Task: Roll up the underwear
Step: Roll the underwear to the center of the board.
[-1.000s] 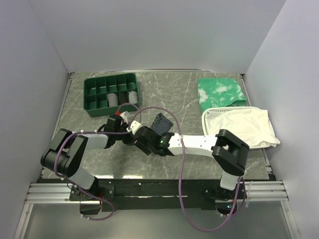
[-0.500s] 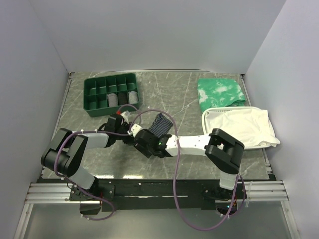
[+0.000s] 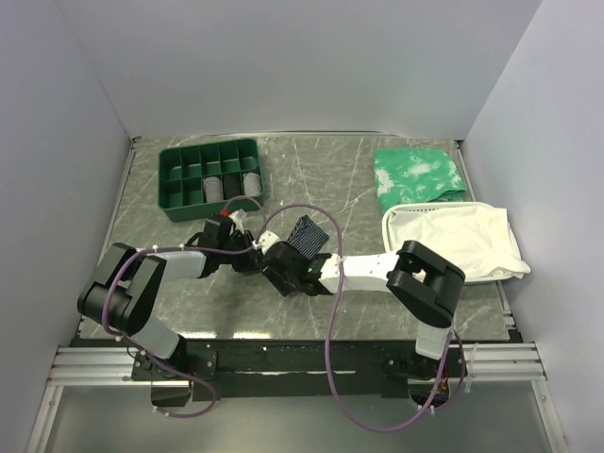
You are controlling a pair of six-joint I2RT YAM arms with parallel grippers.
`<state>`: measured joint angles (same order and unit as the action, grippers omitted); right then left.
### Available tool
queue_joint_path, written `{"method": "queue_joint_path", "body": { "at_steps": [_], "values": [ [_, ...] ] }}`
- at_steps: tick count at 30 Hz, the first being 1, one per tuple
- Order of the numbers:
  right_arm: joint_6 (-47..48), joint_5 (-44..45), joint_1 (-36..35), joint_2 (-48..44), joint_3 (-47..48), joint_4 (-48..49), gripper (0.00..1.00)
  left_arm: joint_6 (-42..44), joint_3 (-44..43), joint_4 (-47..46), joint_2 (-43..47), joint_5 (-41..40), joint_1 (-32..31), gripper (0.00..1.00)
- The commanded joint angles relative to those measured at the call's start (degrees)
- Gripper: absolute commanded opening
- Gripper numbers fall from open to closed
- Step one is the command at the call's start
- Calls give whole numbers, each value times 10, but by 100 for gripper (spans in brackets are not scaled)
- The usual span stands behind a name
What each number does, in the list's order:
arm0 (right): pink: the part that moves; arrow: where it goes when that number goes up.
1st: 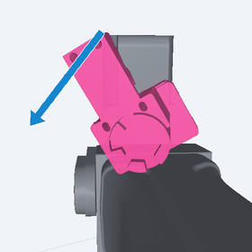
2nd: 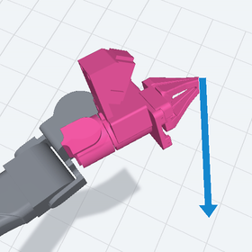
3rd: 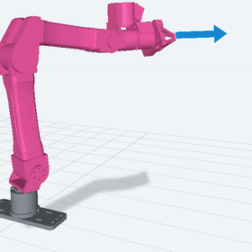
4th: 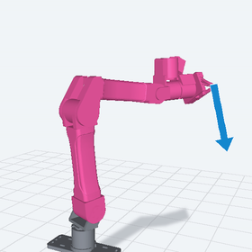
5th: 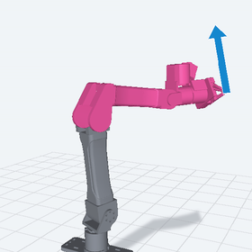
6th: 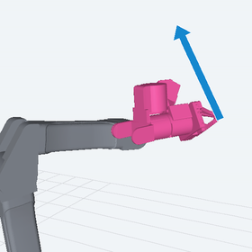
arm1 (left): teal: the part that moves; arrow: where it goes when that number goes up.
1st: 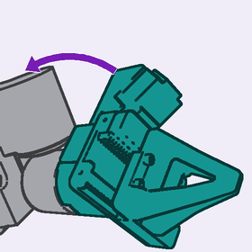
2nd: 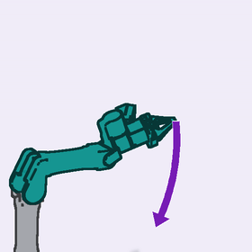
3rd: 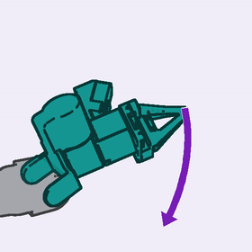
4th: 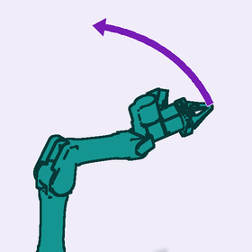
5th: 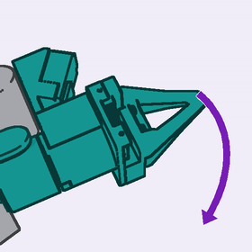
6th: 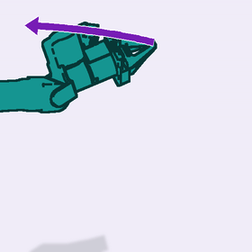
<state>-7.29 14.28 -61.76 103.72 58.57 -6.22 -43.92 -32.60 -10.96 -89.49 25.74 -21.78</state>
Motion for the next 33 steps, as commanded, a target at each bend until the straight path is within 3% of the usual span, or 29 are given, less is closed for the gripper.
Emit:
{"method": "queue_joint_path", "body": {
  "at_steps": [1, 4, 7, 16, 22, 23, 27, 33],
  "values": [
    [-13, -27, 16, -7, -26, 3, 47, 20, -16, 18, 6, 9, -3, 25],
    [-16, -50, 29, -21, -39, 10, 33, 21, -17, 22, 9, 7, -3, 25],
    [-21, -86, 40, -34, -52, 21, 26, 22, -21, 28, 9, 5, -3, 25],
    [-39, -259, 95, -59, -71, 46, 20, 32, -40, 48, 16, -2, -1, 29],
    [-69, -383, 131, -43, -79, 61, 18, 32, -52, 71, 42, -21, 7, 37],
    [-80, -418, 135, -40, -79, 75, 18, 32, -52, 73, 59, -28, 9, 44],
    [-107, -483, 155, -19, -81, 98, 18, 31, -44, 79, 102, -40, 17, 54],
    [-186, -595, 196, 11, -105, 183, 15, 28, -16, 67, 154, -37, 17, 59]
  ]
}}
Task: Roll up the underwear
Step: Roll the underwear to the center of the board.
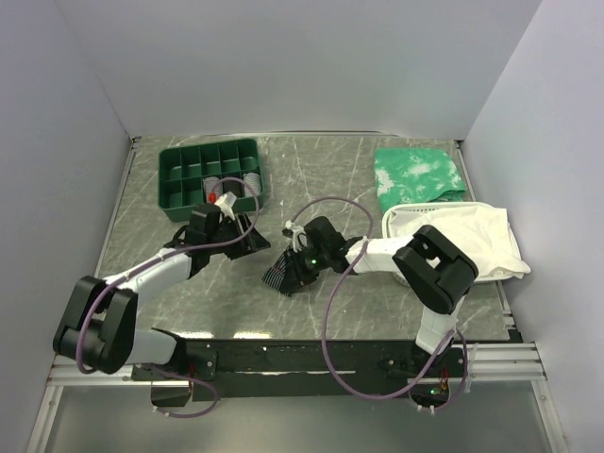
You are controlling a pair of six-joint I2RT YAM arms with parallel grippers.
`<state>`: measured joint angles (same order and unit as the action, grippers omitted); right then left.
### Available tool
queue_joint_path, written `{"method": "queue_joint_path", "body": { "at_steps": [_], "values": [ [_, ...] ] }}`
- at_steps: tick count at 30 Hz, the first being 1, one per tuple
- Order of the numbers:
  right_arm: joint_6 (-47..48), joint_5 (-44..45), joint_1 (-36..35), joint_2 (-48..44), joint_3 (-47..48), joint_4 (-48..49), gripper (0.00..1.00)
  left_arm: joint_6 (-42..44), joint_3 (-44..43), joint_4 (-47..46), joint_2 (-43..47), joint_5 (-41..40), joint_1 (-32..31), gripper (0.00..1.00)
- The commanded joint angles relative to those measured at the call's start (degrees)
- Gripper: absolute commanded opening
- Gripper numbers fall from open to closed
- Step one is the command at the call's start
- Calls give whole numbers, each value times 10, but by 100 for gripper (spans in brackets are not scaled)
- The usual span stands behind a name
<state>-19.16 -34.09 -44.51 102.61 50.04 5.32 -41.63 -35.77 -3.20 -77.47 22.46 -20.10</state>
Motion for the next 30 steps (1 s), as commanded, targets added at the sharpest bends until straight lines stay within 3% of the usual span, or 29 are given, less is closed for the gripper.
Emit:
{"method": "queue_joint_path", "body": {
  "at_steps": [1, 10, 19, 30],
  "values": [
    [-81, -126, 28, 30, -32, 87, 15, 5, 21, -21, 39, 2, 1, 59],
    [-236, -196, 71, 67, -77, 253, 14, 16, 94, -80, 75, 54, -6, 63],
    [-238, -198, 83, 102, -49, 200, 14, 5, 109, -125, 68, 59, -33, 66],
    [-247, -203, 95, 110, -43, 200, 16, -38, 117, -124, 26, 27, -58, 75]
  ]
}}
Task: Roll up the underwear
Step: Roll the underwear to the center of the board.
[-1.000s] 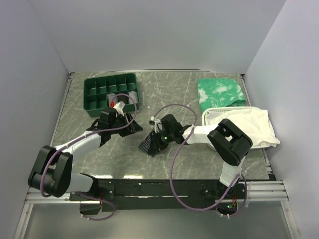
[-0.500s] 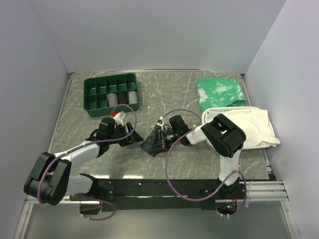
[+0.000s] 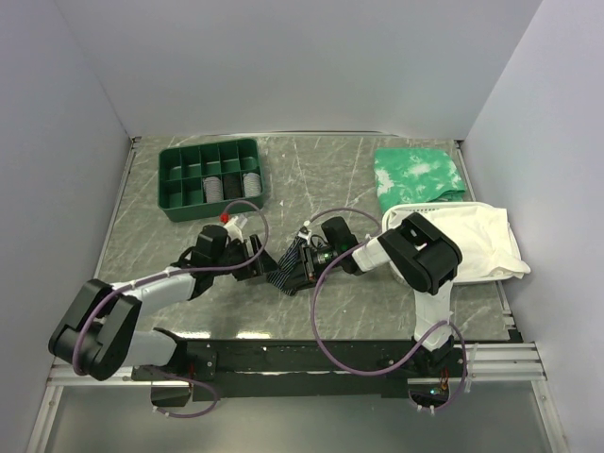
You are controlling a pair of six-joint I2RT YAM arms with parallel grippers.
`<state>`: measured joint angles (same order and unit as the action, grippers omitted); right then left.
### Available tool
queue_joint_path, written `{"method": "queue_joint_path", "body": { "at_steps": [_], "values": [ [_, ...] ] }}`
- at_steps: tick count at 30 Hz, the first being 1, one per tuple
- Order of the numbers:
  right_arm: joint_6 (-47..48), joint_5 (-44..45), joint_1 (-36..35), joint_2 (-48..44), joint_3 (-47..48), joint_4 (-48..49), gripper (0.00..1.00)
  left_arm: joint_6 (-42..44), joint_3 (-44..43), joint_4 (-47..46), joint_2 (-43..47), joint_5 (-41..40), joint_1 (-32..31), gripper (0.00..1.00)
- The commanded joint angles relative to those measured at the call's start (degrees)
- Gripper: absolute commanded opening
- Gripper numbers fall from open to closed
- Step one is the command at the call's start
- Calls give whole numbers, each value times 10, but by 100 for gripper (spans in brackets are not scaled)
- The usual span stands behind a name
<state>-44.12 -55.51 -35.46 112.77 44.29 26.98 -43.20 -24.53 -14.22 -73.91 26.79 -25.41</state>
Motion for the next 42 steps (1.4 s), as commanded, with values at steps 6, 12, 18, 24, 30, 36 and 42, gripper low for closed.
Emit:
{"method": "queue_joint_path", "body": {
  "at_steps": [6, 12, 18, 24, 30, 36, 42],
  "values": [
    [19, 14, 5, 2, 18, -33, 17, -43, -12, 15, -38, -38, -7, 78],
    [24, 17, 5, -1, 19, -38, 17, -59, -31, 13, -83, -51, -19, 75],
    [22, 15, 5, -2, 19, -34, 17, -70, -47, 15, -117, -67, -28, 54],
    [23, 14, 5, -10, 16, -31, 18, -68, -57, 36, -127, -77, -35, 37],
    [39, 19, 3, -44, 6, -32, 36, -54, -94, 80, -141, -76, -45, 24],
    [114, 107, -1, -149, -8, -129, 52, -43, -118, 110, -152, -75, -51, 18],
    [201, 307, -26, -254, -3, -279, 64, -32, -135, 124, -156, -66, -53, 17]
  ]
}}
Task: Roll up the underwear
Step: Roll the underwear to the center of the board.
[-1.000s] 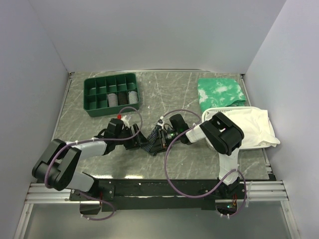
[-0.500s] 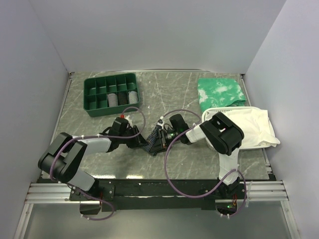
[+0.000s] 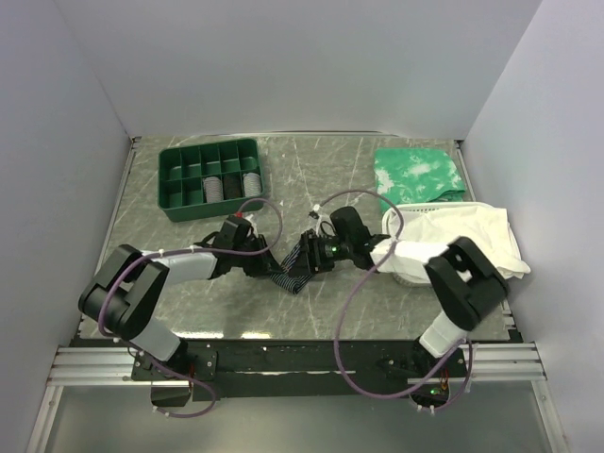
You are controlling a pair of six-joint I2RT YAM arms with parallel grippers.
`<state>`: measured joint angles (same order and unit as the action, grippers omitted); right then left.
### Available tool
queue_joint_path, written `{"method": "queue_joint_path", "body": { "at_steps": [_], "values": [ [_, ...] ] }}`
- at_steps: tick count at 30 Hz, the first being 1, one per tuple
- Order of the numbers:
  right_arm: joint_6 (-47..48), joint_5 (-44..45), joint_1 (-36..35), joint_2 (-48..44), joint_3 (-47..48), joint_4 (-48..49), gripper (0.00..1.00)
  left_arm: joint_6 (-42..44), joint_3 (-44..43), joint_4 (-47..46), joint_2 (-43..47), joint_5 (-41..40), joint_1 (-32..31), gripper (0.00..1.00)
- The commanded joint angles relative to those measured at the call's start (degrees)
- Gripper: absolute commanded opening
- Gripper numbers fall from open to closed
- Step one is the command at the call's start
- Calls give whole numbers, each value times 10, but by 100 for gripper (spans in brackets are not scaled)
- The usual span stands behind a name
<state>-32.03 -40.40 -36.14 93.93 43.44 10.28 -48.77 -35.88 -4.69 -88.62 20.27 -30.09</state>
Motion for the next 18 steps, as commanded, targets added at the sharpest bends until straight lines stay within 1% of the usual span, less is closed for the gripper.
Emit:
{"method": "queue_joint_path", "body": {
  "at_steps": [1, 2, 3, 4, 5, 10, 12, 14, 18],
  "values": [
    [89, 179, -24, -76, 8, -124, 64, 25, -24, 32, -9, 1, -8, 17],
    [107, 210, -44, -97, 10, -137, 65, 27, -31, 35, -10, 3, -8, 17],
    [116, 267, -58, -106, 14, -159, 65, 29, -36, 40, -14, 6, -9, 16],
    [125, 301, -75, -115, 17, -165, 65, 30, -40, 43, -15, 7, -9, 16],
    [140, 328, -107, -130, 22, -171, 66, 32, -50, 60, -16, 7, -9, 16],
    [174, 465, -190, -151, 33, -174, 66, 39, -75, 100, -29, 7, -11, 18],
    [195, 493, -218, -147, 41, -177, 67, 40, -84, 114, -37, 7, -10, 18],
    [214, 510, -229, -132, 53, -179, 67, 40, -89, 119, -40, 9, -11, 18],
    [236, 513, -242, -99, 74, -180, 67, 43, -93, 122, -47, 14, -11, 19]
  ]
}}
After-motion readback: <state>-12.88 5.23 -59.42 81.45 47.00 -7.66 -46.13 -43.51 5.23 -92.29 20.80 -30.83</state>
